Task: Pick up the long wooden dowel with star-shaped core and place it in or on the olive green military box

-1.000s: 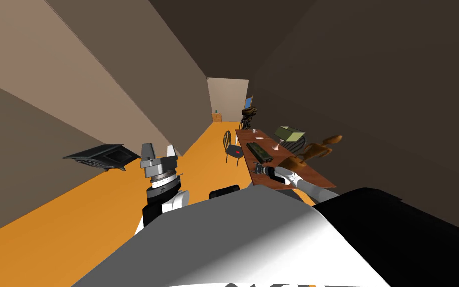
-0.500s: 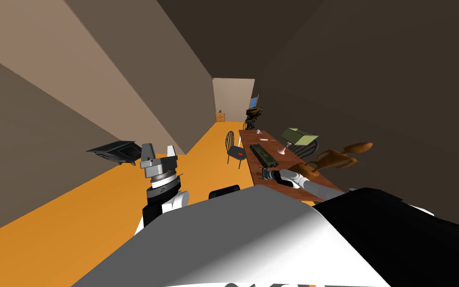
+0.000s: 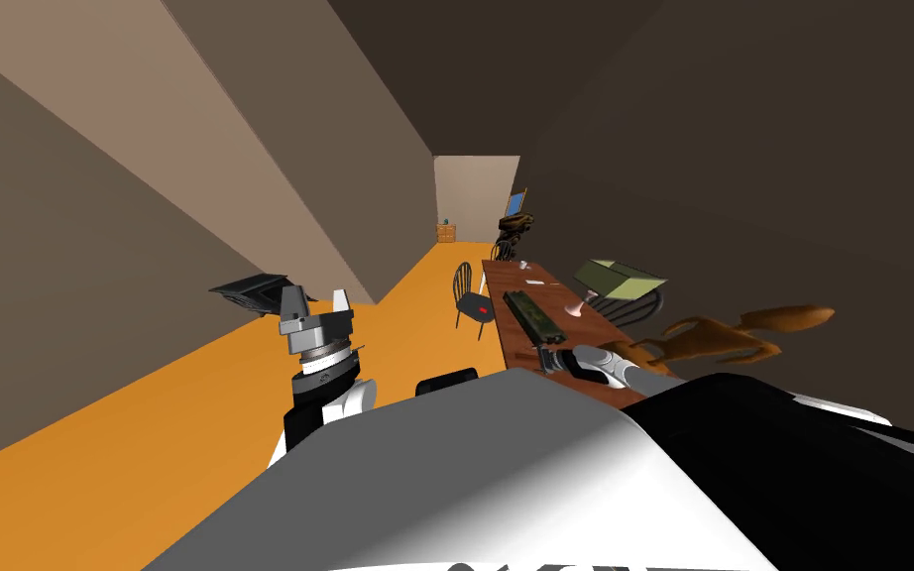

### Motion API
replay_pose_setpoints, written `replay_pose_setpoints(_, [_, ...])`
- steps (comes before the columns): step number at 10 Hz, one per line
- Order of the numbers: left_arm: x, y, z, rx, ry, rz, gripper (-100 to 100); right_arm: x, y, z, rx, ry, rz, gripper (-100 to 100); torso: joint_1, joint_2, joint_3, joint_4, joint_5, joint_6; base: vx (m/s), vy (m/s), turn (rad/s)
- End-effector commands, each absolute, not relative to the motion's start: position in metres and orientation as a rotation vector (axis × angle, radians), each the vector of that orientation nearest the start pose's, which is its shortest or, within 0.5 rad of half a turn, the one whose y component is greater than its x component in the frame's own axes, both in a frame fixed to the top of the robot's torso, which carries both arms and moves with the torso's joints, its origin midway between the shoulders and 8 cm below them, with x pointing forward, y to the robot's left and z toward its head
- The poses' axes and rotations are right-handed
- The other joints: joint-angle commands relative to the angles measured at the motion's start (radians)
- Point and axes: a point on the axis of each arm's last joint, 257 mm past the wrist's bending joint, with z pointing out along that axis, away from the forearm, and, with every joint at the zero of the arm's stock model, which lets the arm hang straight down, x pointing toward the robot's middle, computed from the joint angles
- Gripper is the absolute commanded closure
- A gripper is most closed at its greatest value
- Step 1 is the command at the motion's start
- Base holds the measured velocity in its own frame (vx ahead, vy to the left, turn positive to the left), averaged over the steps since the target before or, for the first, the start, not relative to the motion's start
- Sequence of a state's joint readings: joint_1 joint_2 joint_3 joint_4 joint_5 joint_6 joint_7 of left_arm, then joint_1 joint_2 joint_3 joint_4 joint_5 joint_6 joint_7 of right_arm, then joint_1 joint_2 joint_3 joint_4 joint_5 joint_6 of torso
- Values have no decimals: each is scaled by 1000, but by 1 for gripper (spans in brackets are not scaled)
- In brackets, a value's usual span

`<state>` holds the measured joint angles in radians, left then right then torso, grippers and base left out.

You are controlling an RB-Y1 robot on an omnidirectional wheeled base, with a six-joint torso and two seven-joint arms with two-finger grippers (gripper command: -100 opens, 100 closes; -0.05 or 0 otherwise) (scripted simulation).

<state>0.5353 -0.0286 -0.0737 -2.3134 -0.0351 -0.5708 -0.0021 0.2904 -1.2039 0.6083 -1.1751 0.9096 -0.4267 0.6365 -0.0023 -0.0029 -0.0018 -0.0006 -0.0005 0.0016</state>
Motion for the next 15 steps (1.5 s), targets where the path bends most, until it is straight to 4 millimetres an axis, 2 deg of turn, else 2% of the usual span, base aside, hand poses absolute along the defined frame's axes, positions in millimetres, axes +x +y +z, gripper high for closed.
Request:
replay_pose_setpoints(1, [326,255,41,-606,557,-1354,0,165,-547,-479,-1579,2334,-133,-100,0,0,0,0,0,0,52,-29,95])
replay_pose_setpoints(2, [326,255,41,-606,557,-1354,0,165,-547,-479,-1579,2334,-133,-100,1,0,0,0,0,0,33,-23,58])
replay_pose_setpoints(6, [326,255,41,-606,557,-1354,0,99,-589,-482,-1676,2453,-114,-100,0,1,1,0,0,0,38,-48,103])
replay_pose_setpoints(7, [326,255,41,-606,557,-1354,0,111,-581,-483,-1661,2434,-118,-100,0,1,1,0,0,0,21,-29,21])
replay_pose_setpoints(8, [326,255,41,-606,557,-1354,0,109,-582,-483,-1664,2437,-118,0,2,2,1,0,0,0,4,-6,-2])
replay_pose_setpoints(9, [326,255,41,-606,557,-1354,0,105,-577,-493,-1649,2446,-120,-100,3,3,2,1,1,0,7,-22,83])
replay_pose_setpoints(12, [326,255,41,-606,557,-1354,0,97,-569,-508,-1629,2461,-121,-100,1,3,2,1,0,0,4,-38,72])
replay_pose_setpoints(13, [326,255,41,-606,557,-1354,0,100,-571,-506,-1630,2459,-121,-100,1,4,2,1,0,0,-1,-14,9])
replay_pose_setpoints(14, [326,255,41,-606,557,-1354,0,99,-570,-506,-1631,2458,-120,100,2,4,2,1,0,0,0,0,0])
replay_pose_setpoints(15, [326,255,41,-606,557,-1354,0,99,-570,-506,-1631,2458,-118,100,2,4,2,1,0,0,0,0,0])
